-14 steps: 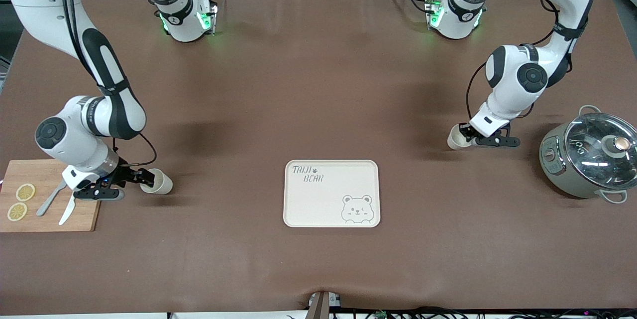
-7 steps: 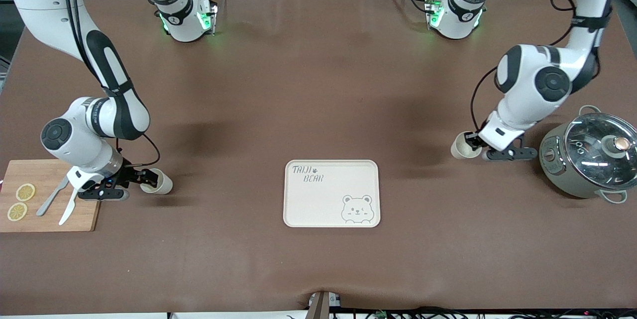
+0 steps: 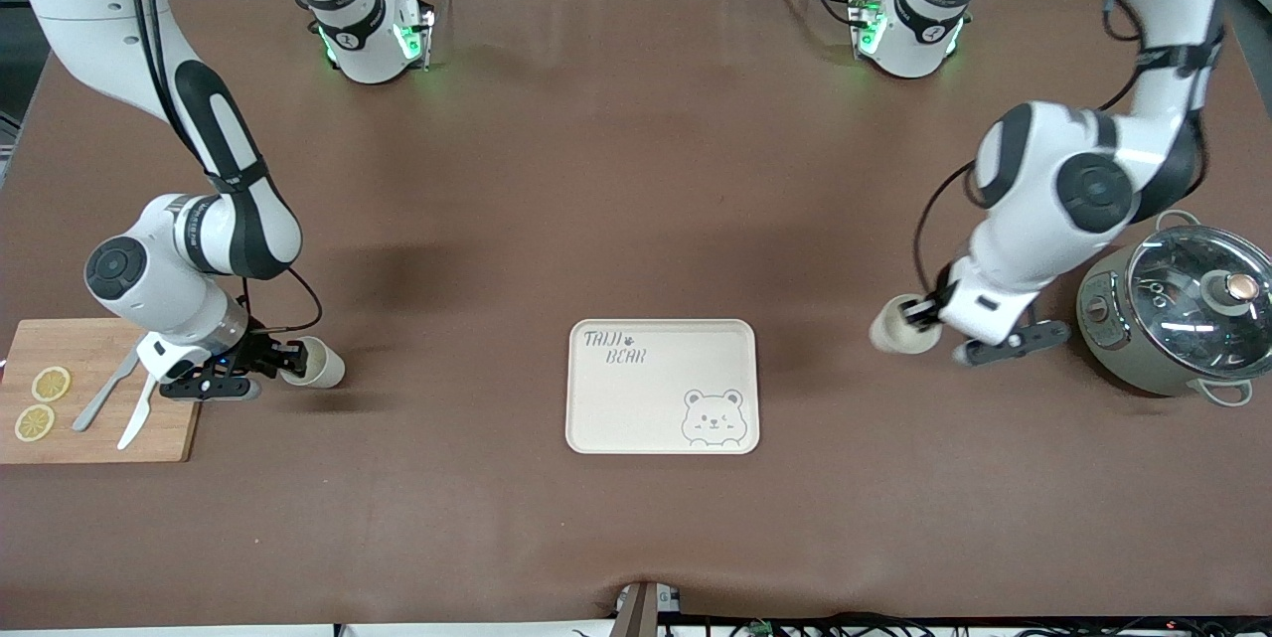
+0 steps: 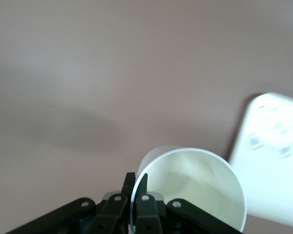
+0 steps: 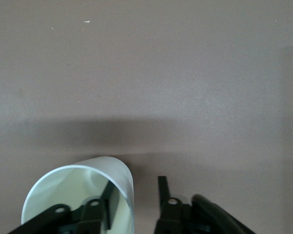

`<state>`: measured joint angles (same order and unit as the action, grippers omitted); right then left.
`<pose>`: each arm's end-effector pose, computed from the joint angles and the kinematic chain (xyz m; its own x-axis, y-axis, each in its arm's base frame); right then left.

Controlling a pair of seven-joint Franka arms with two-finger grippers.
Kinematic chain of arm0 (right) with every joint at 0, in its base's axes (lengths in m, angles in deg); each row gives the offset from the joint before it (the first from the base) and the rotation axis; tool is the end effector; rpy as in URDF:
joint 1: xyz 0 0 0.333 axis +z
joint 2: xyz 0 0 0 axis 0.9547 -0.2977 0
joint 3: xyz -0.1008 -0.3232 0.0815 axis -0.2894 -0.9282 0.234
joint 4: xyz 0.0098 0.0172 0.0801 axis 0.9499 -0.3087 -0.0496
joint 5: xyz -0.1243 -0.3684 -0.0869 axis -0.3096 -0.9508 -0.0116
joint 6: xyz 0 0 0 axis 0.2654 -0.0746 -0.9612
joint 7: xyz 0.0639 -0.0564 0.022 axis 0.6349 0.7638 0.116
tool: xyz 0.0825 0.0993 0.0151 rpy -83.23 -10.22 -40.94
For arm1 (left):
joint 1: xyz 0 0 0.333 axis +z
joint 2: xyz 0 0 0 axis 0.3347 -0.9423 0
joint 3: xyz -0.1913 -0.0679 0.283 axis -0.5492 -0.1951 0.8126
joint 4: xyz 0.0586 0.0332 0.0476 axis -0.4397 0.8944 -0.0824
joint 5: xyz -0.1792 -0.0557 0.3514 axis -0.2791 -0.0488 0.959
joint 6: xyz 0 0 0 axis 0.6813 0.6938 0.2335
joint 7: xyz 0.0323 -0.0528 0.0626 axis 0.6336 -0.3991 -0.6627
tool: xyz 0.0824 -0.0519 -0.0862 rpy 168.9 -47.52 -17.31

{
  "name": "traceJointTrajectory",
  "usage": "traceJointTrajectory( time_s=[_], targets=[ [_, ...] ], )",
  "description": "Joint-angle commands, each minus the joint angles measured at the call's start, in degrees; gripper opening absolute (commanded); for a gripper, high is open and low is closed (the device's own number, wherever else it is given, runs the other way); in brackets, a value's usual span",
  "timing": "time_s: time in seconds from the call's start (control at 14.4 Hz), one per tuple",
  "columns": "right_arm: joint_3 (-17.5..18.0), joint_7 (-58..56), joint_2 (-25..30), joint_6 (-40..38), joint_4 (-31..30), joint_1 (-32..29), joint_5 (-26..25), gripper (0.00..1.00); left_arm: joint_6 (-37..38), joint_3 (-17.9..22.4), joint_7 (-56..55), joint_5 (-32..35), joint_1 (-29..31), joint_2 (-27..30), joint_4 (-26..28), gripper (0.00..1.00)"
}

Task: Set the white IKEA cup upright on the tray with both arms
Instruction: 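Carry the held cup onto the tray with the left gripper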

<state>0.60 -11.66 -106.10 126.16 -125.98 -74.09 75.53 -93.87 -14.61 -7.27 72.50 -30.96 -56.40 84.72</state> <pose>0.6538 -0.0419 0.2240 0.9917 0.0067 0.1282 0.0081 -0.9999 -0.0111 0.6382 -0.1998 0.3549 0.9474 0.3126 0.0692 0.3055 -0.9472 0.0970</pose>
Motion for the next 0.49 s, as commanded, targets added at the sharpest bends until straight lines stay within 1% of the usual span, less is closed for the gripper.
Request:
traceJointTrajectory(
  time_s=[0.0,0.07,0.14,0.21,0.28,0.42],
  targets=[
    [0.0,0.3,0.1,0.4,-0.4,0.4,0.9,0.06,-10.1,0.7,-14.5,0.8,-7.4,-13.2,-7.7,0.0],
    [-0.1,0.3,0.1,0.3,-0.4,0.4,0.9,0.05,-13.7,0.8,-18.7,3.2,-9.1,-16.5,-9.9,0.0],
    [0.0,0.2,0.1,0.2,-0.4,0.4,0.9,0.01,-14.3,1.1,-21.7,5.6,-9.9,-19.0,-12.4,0.0],
    [0.0,0.2,0.1,0.1,-0.3,0.4,0.9,0.0,-14.3,1.1,-23.4,7.6,-10.6,-20.7,-15.2,0.0],
    [0.0,0.2,0.1,0.1,-0.2,0.5,0.9,0.0,-14.3,1.0,-23.7,8.4,-10.6,-21.3,-16.2,0.0],
    [0.0,0.3,0.2,-0.2,0.4,0.9,1.0,0.0,-14.3,1.0,-23.6,8.5,-11.2,-21.5,-16.4,0.0]
  ],
)
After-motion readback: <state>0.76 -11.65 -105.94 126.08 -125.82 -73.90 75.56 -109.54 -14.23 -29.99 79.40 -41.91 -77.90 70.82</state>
